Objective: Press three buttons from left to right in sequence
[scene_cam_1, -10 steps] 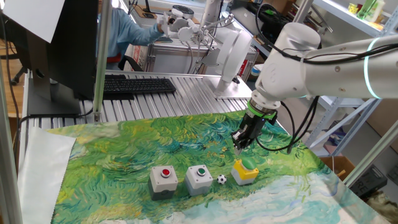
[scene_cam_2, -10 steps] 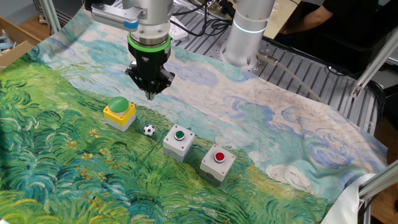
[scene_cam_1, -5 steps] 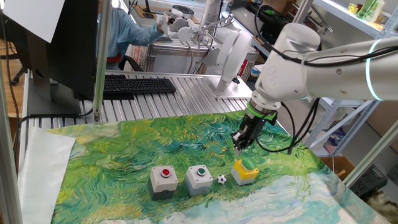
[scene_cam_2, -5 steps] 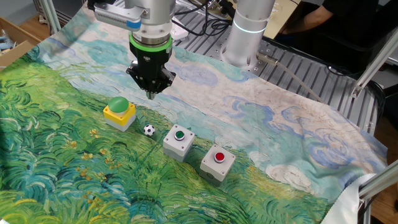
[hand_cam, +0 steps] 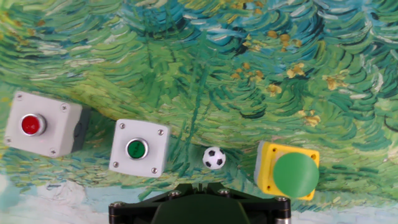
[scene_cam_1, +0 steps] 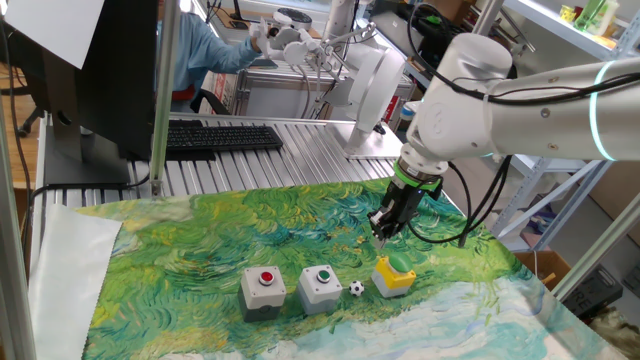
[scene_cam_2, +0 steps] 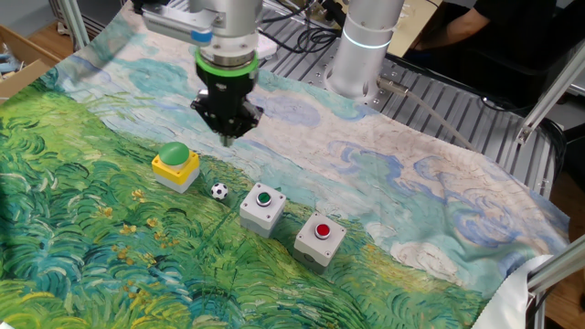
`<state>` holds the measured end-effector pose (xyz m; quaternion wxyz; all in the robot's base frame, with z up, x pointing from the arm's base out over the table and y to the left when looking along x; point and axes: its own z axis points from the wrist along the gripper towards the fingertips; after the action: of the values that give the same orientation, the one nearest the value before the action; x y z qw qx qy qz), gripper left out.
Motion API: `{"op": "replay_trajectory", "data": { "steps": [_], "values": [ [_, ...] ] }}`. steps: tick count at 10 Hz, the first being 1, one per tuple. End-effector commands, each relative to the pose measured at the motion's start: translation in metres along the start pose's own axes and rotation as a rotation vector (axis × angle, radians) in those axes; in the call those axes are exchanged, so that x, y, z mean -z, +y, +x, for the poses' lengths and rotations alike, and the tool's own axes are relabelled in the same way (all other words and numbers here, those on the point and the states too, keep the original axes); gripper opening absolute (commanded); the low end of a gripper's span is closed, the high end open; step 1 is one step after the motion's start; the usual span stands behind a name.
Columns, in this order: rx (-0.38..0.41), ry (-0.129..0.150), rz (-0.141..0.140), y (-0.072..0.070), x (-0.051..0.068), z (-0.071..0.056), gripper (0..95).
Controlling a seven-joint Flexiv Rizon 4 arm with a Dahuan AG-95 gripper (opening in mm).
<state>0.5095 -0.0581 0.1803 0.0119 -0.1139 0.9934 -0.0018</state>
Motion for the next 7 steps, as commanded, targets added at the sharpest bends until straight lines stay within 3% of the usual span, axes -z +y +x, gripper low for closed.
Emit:
{"op": "replay_trajectory", "data": {
  "steps": [1,7],
  "values": [
    [-0.005,0.014,-0.001,0.014,0.006,-0.002,0.0],
    [-0.056,0.016,0.001,0.067,0.017,-0.005,0.0]
  ]
}}
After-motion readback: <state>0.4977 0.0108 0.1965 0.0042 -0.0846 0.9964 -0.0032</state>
